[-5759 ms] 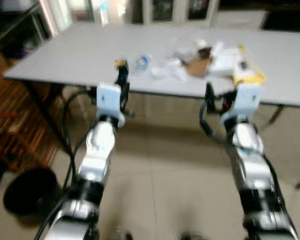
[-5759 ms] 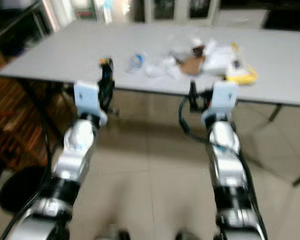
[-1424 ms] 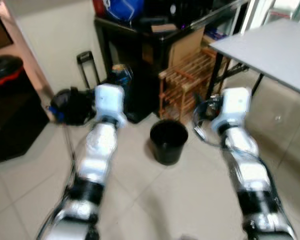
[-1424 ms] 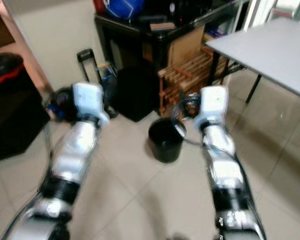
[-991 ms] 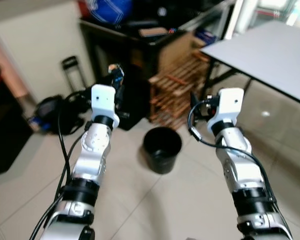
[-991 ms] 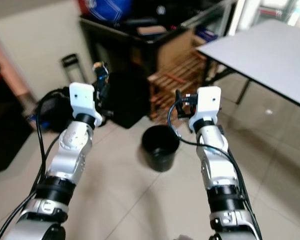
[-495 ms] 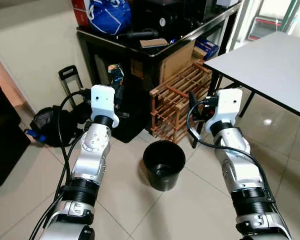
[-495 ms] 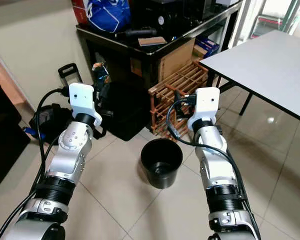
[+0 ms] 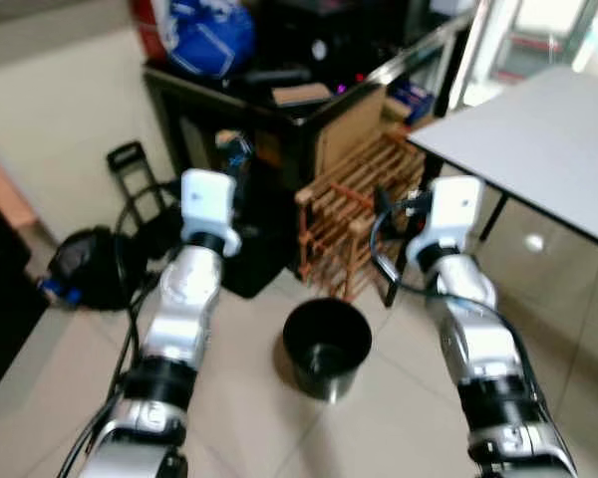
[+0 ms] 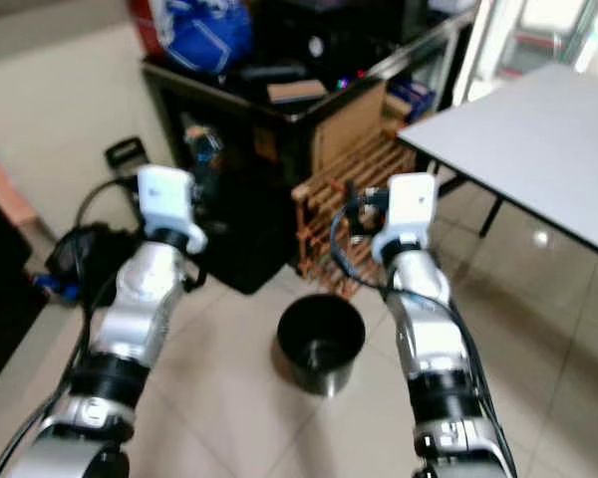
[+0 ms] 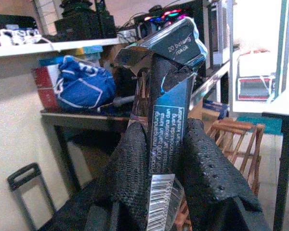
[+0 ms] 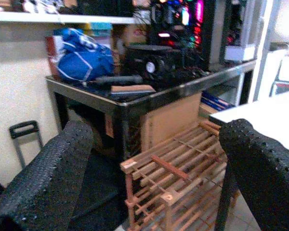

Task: Picking trash to rubbish bin

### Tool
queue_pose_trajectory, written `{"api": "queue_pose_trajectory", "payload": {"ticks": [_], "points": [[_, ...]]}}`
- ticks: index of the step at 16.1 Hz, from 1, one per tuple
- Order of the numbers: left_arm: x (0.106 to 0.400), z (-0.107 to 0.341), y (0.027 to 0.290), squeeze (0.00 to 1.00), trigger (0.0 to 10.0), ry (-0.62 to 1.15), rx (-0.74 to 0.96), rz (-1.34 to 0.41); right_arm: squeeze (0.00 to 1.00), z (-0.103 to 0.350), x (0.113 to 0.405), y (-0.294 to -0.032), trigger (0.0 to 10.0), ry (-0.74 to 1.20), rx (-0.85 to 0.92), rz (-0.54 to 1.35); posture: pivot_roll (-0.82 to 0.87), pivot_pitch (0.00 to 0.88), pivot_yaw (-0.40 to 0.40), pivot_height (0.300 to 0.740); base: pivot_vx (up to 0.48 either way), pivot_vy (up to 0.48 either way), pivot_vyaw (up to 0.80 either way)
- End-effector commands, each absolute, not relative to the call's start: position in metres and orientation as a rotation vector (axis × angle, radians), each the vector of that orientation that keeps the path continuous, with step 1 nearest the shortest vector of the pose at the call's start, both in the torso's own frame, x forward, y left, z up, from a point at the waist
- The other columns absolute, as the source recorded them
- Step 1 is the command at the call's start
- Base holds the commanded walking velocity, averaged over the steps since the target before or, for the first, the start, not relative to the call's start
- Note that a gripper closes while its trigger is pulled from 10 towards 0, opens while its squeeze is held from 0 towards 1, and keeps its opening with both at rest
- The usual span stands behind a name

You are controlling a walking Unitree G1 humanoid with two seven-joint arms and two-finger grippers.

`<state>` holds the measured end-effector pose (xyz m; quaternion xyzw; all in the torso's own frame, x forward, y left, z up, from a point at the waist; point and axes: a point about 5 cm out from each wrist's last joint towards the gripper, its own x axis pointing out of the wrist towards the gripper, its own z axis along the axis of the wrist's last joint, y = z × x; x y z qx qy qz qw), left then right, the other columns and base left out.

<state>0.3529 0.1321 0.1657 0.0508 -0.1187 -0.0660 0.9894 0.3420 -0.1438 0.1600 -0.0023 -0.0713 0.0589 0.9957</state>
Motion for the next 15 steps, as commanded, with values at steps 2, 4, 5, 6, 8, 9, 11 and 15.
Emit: {"api": "queue_pose_trajectory", "payload": {"ticks": [2, 4, 5, 6, 8, 9, 11, 15], "points": [[0.354, 0.170, 0.121, 0.00, 10.0, -0.250, 0.098, -0.165, 0.00, 0.165, 0.342, -0.154, 10.0, -0.161, -0.007, 0.092, -0.06, 0.055, 0.050, 0.740, 0.467, 0.000, 0.00], [0.353, 0.168, 0.121, 0.00, 10.0, -0.244, 0.099, -0.166, 0.00, 0.162, 0.343, -0.155, 10.0, -0.149, -0.003, 0.086, -0.06, 0.057, 0.049, 0.740, 0.467, 0.000, -0.40], [0.353, 0.165, 0.122, 0.00, 10.0, -0.236, 0.100, -0.166, 0.00, 0.159, 0.343, -0.157, 10.0, -0.132, 0.005, 0.074, -0.06, 0.059, 0.049, 0.740, 0.472, 0.000, -0.80], [0.353, 0.164, 0.122, 0.00, 10.0, -0.233, 0.101, -0.165, 0.00, 0.159, 0.344, -0.158, 10.0, -0.129, 0.007, 0.069, -0.06, 0.059, 0.049, 0.740, 0.469, 0.000, -0.80], [0.353, 0.162, 0.123, 0.00, 10.0, -0.226, 0.103, -0.165, 0.00, 0.154, 0.343, -0.161, 10.0, -0.119, -0.007, 0.053, -0.06, 0.061, 0.049, 0.740, 0.469, 0.000, -0.80], [0.353, 0.162, 0.123, 0.00, 10.0, -0.226, 0.103, -0.165, 0.00, 0.153, 0.343, -0.162, 10.0, -0.116, -0.009, 0.050, -0.06, 0.061, 0.049, 0.740, 0.469, 0.000, -0.80], [0.353, 0.162, 0.122, 0.00, 10.0, -0.224, 0.106, -0.168, 0.00, 0.151, 0.342, -0.164, 10.0, -0.113, -0.019, 0.037, -0.06, 0.063, 0.050, 0.740, 0.471, 0.000, 0.00], [0.353, 0.162, 0.122, 0.00, 10.0, -0.227, 0.111, -0.173, 0.00, 0.150, 0.342, -0.163, 10.0, -0.113, -0.022, 0.035, -0.06, 0.063, 0.051, 0.740, 0.468, 0.000, 0.00]]}}
